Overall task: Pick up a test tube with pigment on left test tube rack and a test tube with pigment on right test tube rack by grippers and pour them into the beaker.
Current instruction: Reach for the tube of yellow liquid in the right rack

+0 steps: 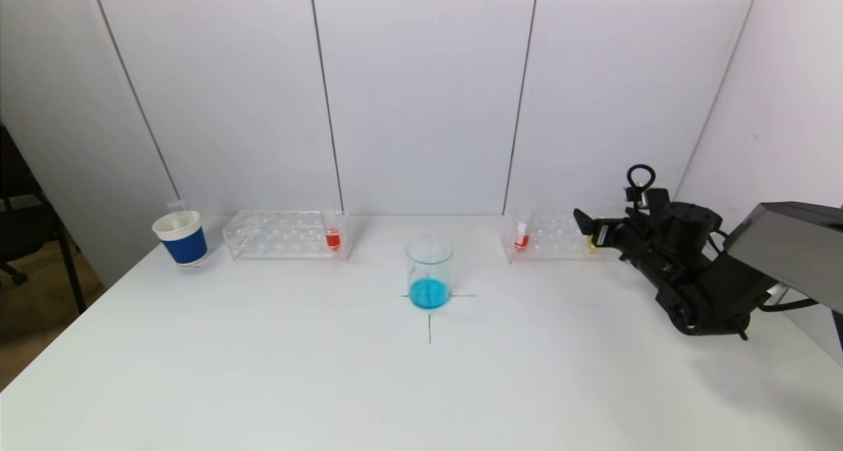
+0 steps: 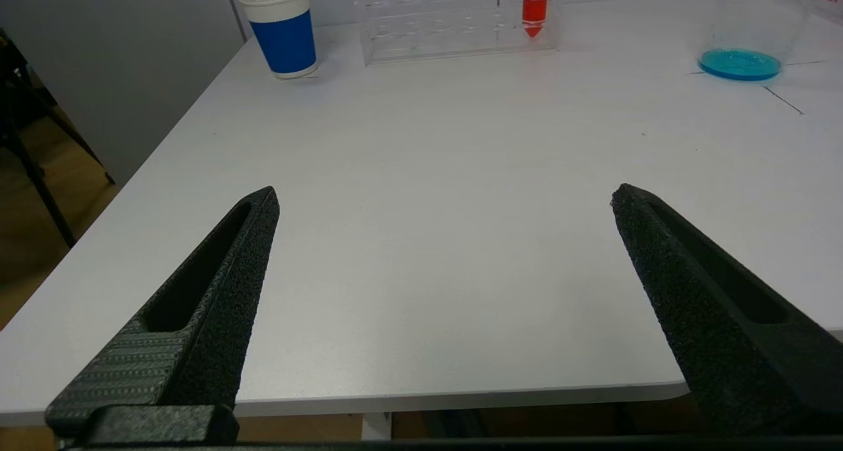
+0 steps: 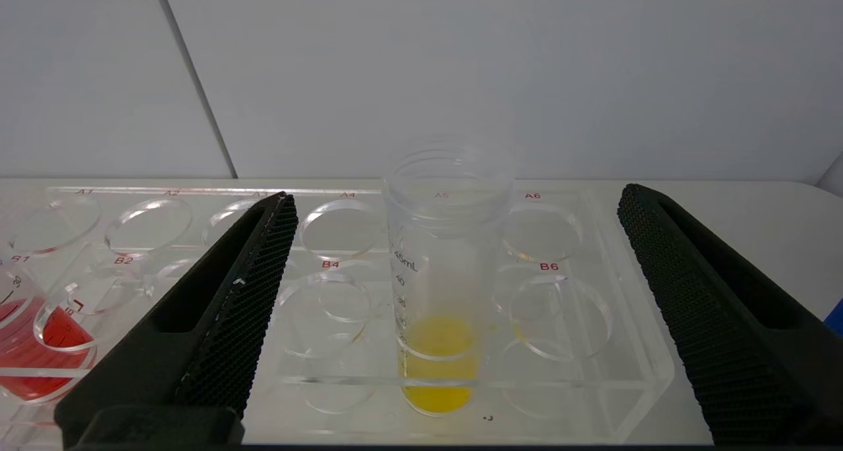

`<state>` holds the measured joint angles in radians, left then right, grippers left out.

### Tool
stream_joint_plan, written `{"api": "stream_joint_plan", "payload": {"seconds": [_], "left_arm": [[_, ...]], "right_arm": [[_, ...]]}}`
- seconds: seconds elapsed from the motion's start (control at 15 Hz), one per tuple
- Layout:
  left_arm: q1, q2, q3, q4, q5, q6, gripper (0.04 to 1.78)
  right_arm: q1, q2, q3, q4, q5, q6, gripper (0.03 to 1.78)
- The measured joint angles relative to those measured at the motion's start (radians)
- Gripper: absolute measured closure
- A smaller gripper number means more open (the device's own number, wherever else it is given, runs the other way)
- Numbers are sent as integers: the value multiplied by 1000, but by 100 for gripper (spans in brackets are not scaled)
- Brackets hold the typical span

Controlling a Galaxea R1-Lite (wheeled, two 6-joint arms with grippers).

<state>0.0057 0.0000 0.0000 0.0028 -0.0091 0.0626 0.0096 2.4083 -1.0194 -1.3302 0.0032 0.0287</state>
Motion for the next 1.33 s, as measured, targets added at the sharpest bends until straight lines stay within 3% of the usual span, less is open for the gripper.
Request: {"api": "stream_joint_plan", "payload": {"seconds": [1.33], "left_arm": [[0, 0, 0, 0, 0, 0, 6]], "right_arm": [[7, 25, -36, 21, 0, -3, 4]]}}
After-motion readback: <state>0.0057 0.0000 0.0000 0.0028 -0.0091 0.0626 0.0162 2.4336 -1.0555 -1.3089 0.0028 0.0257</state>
